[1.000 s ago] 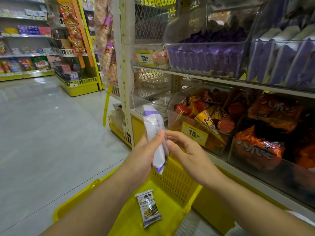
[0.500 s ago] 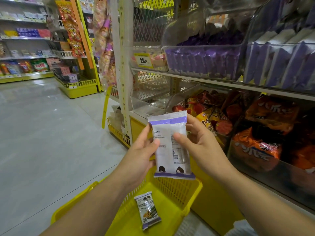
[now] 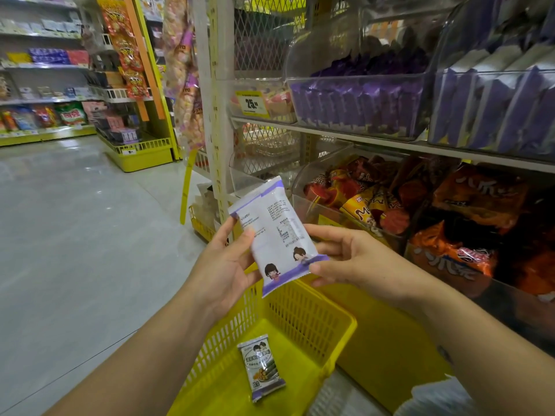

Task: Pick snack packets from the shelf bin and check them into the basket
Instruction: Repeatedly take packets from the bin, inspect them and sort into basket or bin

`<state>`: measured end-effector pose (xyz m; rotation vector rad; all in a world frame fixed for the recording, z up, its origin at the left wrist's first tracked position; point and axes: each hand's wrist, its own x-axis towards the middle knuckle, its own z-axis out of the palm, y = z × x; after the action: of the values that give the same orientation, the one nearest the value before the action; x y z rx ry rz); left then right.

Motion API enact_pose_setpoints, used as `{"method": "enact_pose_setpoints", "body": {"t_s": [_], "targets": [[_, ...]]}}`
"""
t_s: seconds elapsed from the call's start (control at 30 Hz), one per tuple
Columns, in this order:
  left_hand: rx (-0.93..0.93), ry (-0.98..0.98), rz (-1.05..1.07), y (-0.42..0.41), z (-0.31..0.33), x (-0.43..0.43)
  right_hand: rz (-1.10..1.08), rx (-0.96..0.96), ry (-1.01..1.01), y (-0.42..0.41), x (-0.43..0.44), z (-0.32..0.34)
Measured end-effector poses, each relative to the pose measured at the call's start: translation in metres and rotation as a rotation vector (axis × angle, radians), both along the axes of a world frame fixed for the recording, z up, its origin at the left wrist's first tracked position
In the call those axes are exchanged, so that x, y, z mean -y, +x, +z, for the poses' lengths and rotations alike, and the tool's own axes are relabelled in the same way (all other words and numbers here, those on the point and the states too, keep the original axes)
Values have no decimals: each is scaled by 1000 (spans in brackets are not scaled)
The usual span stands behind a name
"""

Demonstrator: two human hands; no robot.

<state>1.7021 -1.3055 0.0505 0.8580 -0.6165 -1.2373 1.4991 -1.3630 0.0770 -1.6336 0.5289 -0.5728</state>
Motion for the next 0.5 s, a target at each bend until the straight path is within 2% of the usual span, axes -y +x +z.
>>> {"method": "enact_pose_setpoints", "body": {"t_s": [0.23,0.4,0.5], "targets": [[9,-41,-12,-5,4,-3,-135,-73,-208,2,-1,-6],[17,-62,17,-13,5,-5,-135,-198,-348,8,-3,-17],[29,-69,56,-19,1,-6,-132,-187,-402,15,-10,-21]]}}
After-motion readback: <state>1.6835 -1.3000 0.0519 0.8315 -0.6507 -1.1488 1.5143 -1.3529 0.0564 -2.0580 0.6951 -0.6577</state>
